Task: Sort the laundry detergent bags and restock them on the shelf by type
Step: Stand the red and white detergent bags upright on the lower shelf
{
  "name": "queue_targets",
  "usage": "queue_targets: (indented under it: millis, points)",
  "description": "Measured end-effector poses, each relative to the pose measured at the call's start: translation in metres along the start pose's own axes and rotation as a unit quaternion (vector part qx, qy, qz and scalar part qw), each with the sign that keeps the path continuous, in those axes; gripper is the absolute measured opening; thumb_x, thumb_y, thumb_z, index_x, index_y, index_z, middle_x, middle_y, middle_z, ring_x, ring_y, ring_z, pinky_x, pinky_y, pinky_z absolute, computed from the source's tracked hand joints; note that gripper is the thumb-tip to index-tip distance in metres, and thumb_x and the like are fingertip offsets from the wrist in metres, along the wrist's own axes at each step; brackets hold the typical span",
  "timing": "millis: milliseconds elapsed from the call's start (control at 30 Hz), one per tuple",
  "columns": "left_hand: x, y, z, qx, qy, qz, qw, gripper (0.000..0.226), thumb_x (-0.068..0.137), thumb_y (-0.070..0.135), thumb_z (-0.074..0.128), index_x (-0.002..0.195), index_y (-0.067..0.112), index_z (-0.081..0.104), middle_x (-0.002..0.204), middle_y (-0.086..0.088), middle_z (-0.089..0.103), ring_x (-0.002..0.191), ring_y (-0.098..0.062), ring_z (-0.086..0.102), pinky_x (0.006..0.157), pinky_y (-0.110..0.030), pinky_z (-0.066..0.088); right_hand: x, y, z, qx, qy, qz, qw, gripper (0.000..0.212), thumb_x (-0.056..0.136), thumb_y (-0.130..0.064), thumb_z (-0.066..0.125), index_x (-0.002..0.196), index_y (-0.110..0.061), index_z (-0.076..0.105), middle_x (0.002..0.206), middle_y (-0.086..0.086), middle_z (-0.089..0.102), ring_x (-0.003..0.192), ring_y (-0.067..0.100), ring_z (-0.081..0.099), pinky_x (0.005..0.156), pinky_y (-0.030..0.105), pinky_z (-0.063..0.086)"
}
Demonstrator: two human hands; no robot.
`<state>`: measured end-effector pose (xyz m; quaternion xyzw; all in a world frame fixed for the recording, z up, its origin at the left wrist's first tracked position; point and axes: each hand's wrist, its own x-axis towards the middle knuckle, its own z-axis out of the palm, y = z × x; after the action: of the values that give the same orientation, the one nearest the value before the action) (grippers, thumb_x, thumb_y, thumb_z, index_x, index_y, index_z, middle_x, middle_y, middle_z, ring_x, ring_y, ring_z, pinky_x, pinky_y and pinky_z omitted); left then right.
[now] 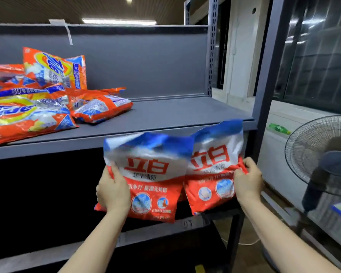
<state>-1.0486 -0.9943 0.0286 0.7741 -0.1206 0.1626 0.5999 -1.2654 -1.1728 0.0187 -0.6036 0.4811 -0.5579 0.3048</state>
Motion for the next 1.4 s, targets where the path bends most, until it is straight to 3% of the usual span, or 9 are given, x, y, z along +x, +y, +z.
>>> queue_targets:
  millis: [233,400,567,733,800,867,1000,1100,1400]
  points:
    - [-0.019,-0.062,0.045,0.006,0.005,-0.138,0.99,0.047,0.098,0.04,0.04,0.104,-0.003,0.06,0.101,-0.031,0.062,0.095,-0.047,0.056,0.076,-0.041,0.039,0.006,0.082,0.044,0.042,-0.058,0.147,0.987,0.023,0.073,0.003,0.047,0.073,-0.019,0.053,0.07,0.008,0.063,0.075,0.033,0.061,0.065,0.039,0.05]
    - [-0.016,-0.096,0.096,-0.104,0.012,-0.154,0.983,0.047,0.094,0.052,0.039,0.104,0.011,0.059,0.091,-0.016,0.066,0.082,-0.033,0.066,0.074,-0.041,0.053,0.028,0.11,0.075,0.066,-0.055,0.221,0.971,0.042,0.09,0.005,0.042,0.131,-0.002,0.049,0.124,0.019,0.057,0.115,0.037,0.054,0.094,0.042,0.044]
    - [-0.029,-0.124,0.136,-0.099,0.035,-0.124,0.987,0.044,0.101,0.035,0.034,0.116,0.0,0.055,0.107,-0.024,0.063,0.093,-0.035,0.064,0.075,-0.034,0.046,0.032,0.149,0.097,0.025,-0.063,0.19,0.979,0.035,0.097,-0.007,0.044,0.132,-0.006,0.046,0.127,0.02,0.057,0.114,0.037,0.055,0.088,0.036,0.043]
    - [-0.032,-0.137,0.156,-0.01,0.031,-0.126,0.991,0.047,0.099,0.042,0.04,0.124,0.002,0.045,0.122,-0.027,0.055,0.11,-0.044,0.055,0.092,-0.05,0.042,0.025,0.161,0.1,-0.081,-0.081,0.111,0.987,0.048,0.089,-0.013,0.06,0.129,-0.009,0.036,0.122,0.019,0.059,0.105,0.039,0.061,0.083,0.043,0.05]
    - [-0.04,-0.14,0.152,0.071,0.028,-0.075,0.994,0.063,0.091,0.049,0.043,0.13,0.0,0.038,0.134,-0.028,0.043,0.123,-0.046,0.042,0.104,-0.057,0.028,0.02,0.159,0.096,-0.156,-0.092,0.066,0.981,0.073,0.083,-0.016,0.069,0.142,-0.011,0.026,0.14,0.018,0.043,0.124,0.037,0.048,0.097,0.047,0.045]
    - [-0.053,-0.141,0.146,0.14,-0.023,0.11,0.984,0.073,0.083,0.054,0.042,0.132,0.001,0.038,0.139,-0.027,0.037,0.127,-0.045,0.035,0.107,-0.057,0.019,0.009,0.152,0.092,-0.27,-0.11,-0.002,0.956,0.084,0.08,-0.023,0.073,0.147,-0.006,0.023,0.149,0.021,0.029,0.137,0.036,0.031,0.113,0.049,0.028]
    - [-0.068,-0.153,0.147,0.263,-0.204,0.41,0.849,0.082,0.076,0.079,0.036,0.141,0.029,0.037,0.153,-0.014,0.027,0.141,-0.042,0.018,0.111,-0.063,0.005,0.006,0.159,0.091,-0.344,-0.193,-0.281,0.875,0.082,0.071,-0.065,0.062,0.14,-0.022,0.046,0.146,0.01,0.042,0.138,0.033,0.032,0.114,0.055,0.017]
    - [-0.058,-0.153,0.16,0.354,-0.259,0.411,0.799,0.101,0.064,0.094,0.03,0.148,0.037,0.023,0.157,-0.013,0.018,0.14,-0.05,0.009,0.103,-0.072,0.009,0.018,0.166,0.1,-0.384,-0.256,-0.266,0.846,0.095,0.068,-0.087,0.043,0.146,-0.035,0.032,0.154,0.004,0.028,0.143,0.034,0.023,0.114,0.058,0.014]
    - [-0.044,-0.142,0.18,0.379,-0.301,0.34,0.806,0.106,0.062,0.096,0.028,0.149,0.036,0.019,0.157,-0.013,0.019,0.14,-0.048,0.012,0.101,-0.075,0.01,0.022,0.177,0.126,-0.363,-0.275,-0.199,0.868,0.105,0.06,-0.098,0.03,0.148,-0.048,0.002,0.16,-0.003,-0.003,0.145,0.037,-0.005,0.109,0.064,0.006]
